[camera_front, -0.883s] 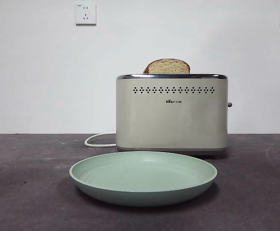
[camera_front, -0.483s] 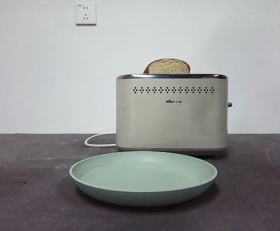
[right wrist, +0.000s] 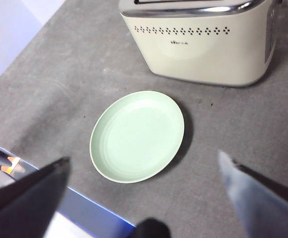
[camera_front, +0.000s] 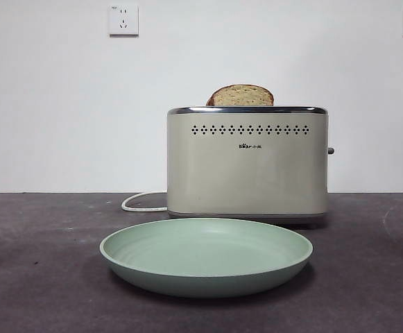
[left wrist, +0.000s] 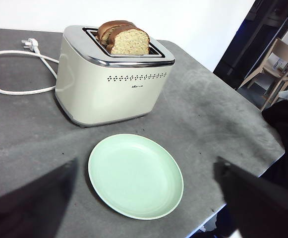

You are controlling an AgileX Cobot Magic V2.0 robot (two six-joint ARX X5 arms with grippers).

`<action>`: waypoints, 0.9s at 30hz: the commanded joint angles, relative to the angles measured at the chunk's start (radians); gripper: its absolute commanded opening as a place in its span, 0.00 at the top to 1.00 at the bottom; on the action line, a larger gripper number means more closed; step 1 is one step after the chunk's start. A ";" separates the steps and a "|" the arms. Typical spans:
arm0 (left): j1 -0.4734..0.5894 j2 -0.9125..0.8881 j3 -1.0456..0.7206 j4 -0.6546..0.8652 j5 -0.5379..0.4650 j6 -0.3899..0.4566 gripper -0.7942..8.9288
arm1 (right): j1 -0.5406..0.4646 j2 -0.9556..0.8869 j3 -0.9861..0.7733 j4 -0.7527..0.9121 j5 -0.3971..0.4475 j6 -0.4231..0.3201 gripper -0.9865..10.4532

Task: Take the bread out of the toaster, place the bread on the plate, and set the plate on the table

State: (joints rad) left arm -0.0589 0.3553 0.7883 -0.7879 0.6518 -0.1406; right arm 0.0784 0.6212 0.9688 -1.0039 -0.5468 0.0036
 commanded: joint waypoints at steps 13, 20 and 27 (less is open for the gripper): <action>-0.006 0.156 0.013 0.288 0.097 0.067 0.32 | 0.002 0.047 0.001 -0.001 -0.002 0.006 0.36; -0.078 0.430 0.114 0.486 0.108 0.140 0.32 | 0.002 0.063 0.001 -0.002 -0.001 0.006 0.36; -0.196 0.768 0.314 0.550 0.069 0.243 0.32 | 0.002 0.080 0.001 -0.002 -0.001 0.003 0.36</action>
State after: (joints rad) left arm -0.2424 1.0912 1.0855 -0.2485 0.7242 0.0517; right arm 0.0784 0.7013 0.9688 -1.0065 -0.5472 0.0074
